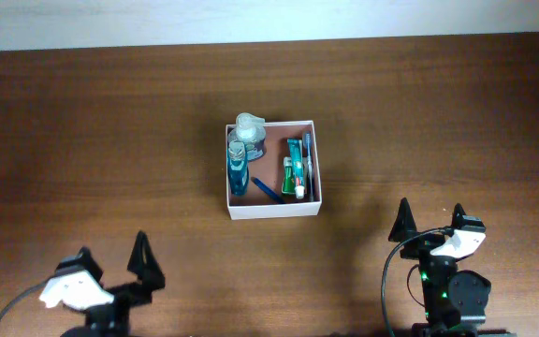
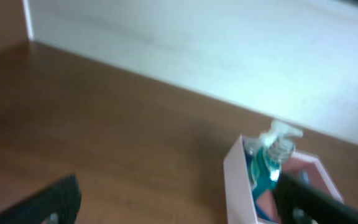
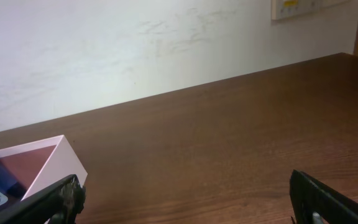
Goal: Pack container
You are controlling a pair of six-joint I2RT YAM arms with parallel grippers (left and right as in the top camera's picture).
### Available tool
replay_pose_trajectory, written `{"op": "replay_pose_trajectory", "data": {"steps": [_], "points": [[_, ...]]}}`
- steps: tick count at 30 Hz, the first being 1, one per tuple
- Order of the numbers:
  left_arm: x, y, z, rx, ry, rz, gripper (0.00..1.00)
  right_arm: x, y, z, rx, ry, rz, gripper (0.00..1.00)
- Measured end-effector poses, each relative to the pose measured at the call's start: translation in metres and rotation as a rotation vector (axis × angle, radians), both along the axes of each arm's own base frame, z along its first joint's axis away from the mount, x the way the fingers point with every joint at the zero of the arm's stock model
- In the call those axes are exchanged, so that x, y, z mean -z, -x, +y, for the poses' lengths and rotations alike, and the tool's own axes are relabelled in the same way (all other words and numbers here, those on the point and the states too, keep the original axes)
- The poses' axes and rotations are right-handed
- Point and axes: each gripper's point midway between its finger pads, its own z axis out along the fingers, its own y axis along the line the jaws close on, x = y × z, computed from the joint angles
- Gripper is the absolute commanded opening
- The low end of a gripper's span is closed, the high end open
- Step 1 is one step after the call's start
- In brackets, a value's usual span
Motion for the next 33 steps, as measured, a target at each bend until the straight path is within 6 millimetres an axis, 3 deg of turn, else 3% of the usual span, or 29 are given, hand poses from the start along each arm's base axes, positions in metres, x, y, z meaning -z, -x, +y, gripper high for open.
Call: {"op": "replay_pose_trajectory", "data": {"steps": [8, 20, 33], "points": [[0.014, -0.034, -0.015, 0.049, 0.029, -0.125, 0.99, 0.0, 0.0, 0.0, 0.0, 0.0, 0.0, 0.98], [0.05, -0.05, -0.021, 0.069, 0.032, -0.148, 0.99, 0.0, 0.0, 0.0, 0.0, 0.001, 0.0, 0.98], [0.066, -0.054, -0.022, 0.078, -0.052, -0.128, 0.99, 0.0, 0.0, 0.0, 0.0, 0.0, 0.0, 0.98]]}}
